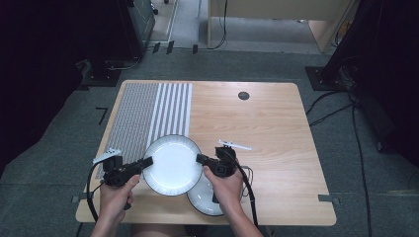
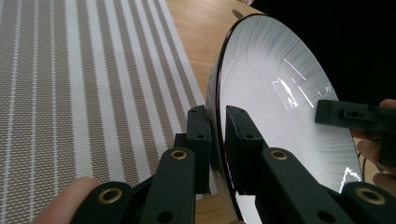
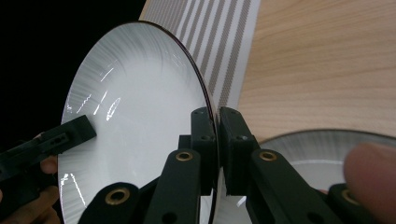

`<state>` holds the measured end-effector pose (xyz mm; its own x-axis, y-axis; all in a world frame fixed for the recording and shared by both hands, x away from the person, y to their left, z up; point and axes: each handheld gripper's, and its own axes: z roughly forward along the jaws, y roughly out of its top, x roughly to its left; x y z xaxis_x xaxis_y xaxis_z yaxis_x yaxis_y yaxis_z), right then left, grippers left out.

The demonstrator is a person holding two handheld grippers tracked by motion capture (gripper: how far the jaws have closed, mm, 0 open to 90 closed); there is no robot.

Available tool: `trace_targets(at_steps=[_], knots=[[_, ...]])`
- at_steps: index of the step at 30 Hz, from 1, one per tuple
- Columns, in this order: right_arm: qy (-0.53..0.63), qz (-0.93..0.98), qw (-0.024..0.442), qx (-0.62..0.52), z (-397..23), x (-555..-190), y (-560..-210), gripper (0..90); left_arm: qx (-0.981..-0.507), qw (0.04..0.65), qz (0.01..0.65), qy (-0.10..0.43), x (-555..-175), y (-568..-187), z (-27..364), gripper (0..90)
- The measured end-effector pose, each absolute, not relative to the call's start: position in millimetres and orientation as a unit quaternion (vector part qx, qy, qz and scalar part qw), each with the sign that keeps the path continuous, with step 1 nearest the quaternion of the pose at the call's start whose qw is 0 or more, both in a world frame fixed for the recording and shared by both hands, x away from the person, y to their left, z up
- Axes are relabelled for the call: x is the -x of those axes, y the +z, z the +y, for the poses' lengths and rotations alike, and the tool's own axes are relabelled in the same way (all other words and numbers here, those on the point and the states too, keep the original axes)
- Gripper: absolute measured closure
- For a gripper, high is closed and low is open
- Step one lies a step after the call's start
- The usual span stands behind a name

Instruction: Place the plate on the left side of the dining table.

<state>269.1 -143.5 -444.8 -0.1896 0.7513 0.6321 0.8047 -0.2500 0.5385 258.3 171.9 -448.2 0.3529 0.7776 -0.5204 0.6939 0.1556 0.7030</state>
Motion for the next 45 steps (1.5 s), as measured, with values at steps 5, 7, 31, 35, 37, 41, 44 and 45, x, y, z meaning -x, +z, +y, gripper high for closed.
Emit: trace_targets(at_steps=[5, 7, 31, 35, 37, 41, 44, 45], knots=[[-0.467, -0.623, 0.033, 0.626, -128.3, -287.2, -438.1, 85.3, -0.636, 0.506, 0.581, 0.046, -265.8, -445.3, 186.6, 81.1], [-0.468, -0.627, 0.035, 0.622, -121.8, -295.3, -435.0, 85.2, -0.63, 0.508, 0.586, 0.048, -270.2, -443.7, 192.5, 81.1], [-0.428, -0.634, 0.057, 0.641, -61.2, -405.0, -446.0, 83.8, -0.588, 0.496, 0.636, 0.053, -363.2, -471.7, 241.1, 80.8], [-0.414, -0.632, 0.059, 0.653, -54.0, -425.7, -455.9, 83.8, -0.585, 0.487, 0.646, 0.052, -382.0, -480.9, 243.9, 80.5], [-0.411, -0.628, 0.064, 0.657, -52.1, -435.0, -460.0, 83.7, -0.581, 0.486, 0.651, 0.051, -390.1, -484.1, 245.4, 80.5], [-0.402, -0.629, 0.062, 0.663, -46.9, -449.5, -465.5, 83.9, -0.583, 0.476, 0.656, 0.046, -404.7, -486.9, 248.4, 80.5], [-0.403, -0.628, 0.063, 0.663, -43.2, -459.4, -469.7, 84.0, -0.583, 0.471, 0.66, 0.046, -414.1, -487.5, 252.1, 80.6], [-0.404, -0.629, 0.061, 0.662, -41.6, -462.2, -471.2, 84.0, -0.583, 0.469, 0.662, 0.046, -416.6, -487.8, 253.3, 80.6]])
